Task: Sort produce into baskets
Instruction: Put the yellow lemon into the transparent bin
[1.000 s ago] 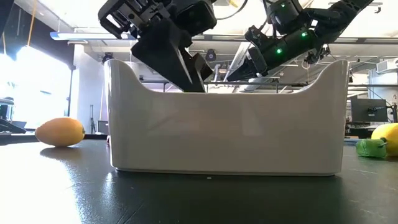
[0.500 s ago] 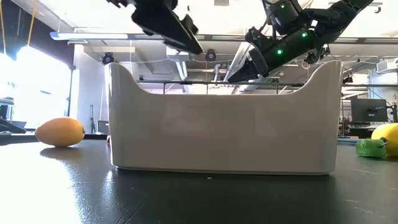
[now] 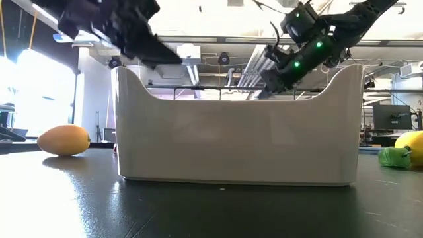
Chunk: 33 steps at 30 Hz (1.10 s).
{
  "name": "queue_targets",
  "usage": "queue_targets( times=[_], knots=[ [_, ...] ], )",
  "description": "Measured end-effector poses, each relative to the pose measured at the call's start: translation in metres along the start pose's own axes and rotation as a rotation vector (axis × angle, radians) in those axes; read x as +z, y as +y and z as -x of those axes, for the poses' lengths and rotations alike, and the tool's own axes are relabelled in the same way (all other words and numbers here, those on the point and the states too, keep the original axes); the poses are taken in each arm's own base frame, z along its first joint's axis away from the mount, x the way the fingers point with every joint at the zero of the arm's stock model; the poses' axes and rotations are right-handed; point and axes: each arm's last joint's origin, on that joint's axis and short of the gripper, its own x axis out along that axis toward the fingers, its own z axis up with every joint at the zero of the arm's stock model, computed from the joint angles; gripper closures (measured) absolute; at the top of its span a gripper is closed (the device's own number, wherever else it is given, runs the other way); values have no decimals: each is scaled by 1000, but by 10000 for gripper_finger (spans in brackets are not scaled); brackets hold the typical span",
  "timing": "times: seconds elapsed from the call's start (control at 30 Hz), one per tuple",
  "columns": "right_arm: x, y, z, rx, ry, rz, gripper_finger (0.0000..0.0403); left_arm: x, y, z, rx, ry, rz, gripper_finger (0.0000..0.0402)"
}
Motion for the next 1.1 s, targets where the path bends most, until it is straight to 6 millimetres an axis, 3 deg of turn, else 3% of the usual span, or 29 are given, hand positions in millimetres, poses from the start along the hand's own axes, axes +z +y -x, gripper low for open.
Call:
queue_targets(
  times=[0.27, 0.6, 0.9, 1.1],
  knots=[
    [-21, -43, -12, -70, 256, -36, 339, -37, 32, 7, 85, -31, 58, 358],
    [-20, -105, -16, -95, 513, -84, 249, -62, 60, 20, 91, -92, 100, 393],
    [-30, -135, -53, -70, 706, -78, 128, -71, 69, 24, 135, -70, 101, 401],
    [-30, -149, -80, 26, 827, 44, 105, -71, 70, 25, 141, -69, 104, 401]
  ],
)
